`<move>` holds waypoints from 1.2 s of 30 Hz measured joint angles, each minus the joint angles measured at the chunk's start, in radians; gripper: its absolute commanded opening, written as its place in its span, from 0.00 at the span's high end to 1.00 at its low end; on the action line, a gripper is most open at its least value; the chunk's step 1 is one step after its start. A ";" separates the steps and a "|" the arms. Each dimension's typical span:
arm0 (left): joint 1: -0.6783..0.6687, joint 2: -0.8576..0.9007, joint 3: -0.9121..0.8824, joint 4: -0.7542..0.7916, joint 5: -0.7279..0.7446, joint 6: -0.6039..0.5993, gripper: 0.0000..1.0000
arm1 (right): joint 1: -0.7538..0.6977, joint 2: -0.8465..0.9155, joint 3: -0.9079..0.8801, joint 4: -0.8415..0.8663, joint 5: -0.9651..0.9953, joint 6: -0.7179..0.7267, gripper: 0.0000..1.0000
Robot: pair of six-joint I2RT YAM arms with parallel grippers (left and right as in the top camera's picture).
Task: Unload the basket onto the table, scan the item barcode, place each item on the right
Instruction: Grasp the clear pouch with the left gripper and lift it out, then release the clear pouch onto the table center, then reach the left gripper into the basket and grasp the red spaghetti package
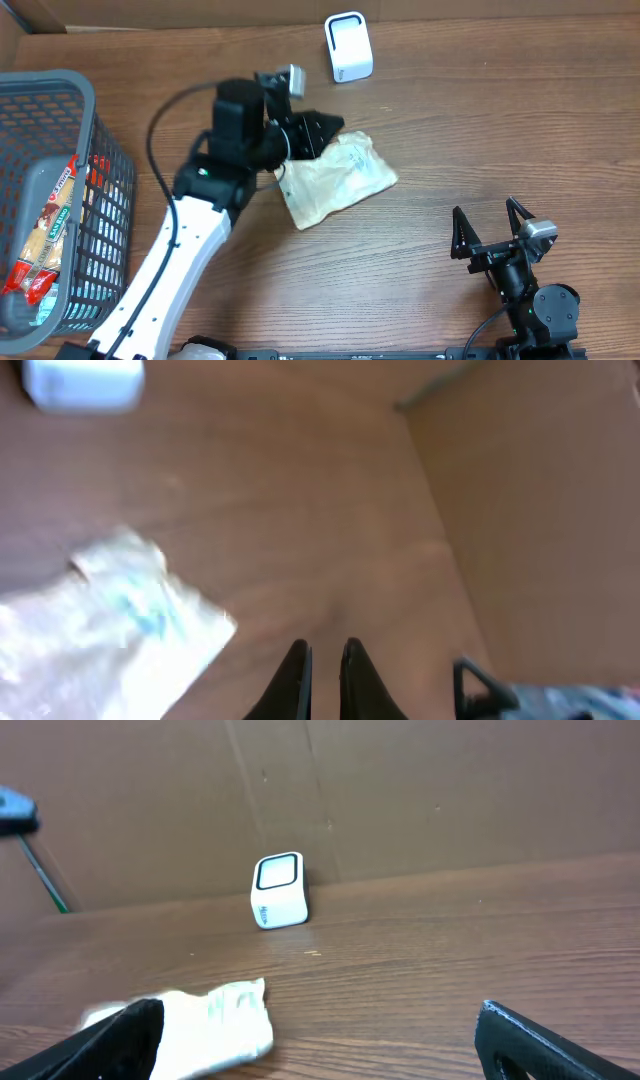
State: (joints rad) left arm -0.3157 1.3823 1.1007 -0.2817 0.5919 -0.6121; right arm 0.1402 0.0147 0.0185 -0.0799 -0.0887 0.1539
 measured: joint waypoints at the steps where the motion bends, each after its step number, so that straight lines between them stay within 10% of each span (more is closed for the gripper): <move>1: -0.005 0.000 -0.010 0.002 0.008 -0.006 0.96 | 0.000 0.000 0.000 0.000 0.000 0.000 0.00; 8: -0.012 -0.034 -0.008 -0.076 -0.031 0.013 0.91 | 0.000 0.000 0.000 0.000 0.000 0.000 0.00; 17: 0.025 -0.092 0.396 -0.643 -0.450 0.178 0.13 | 0.000 0.000 0.000 0.000 0.000 0.000 0.00; 25: 0.476 -0.122 0.801 -0.890 -0.668 0.227 0.02 | 0.000 0.000 0.000 0.000 0.000 0.000 0.00; 36: 1.084 -0.077 0.674 -0.907 -0.605 0.084 0.06 | 0.000 0.000 0.000 0.000 0.000 0.000 0.00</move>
State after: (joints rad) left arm 0.7681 1.3048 1.7748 -1.1885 -0.0128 -0.5285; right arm 0.1402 0.0147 0.0185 -0.0795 -0.0887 0.1543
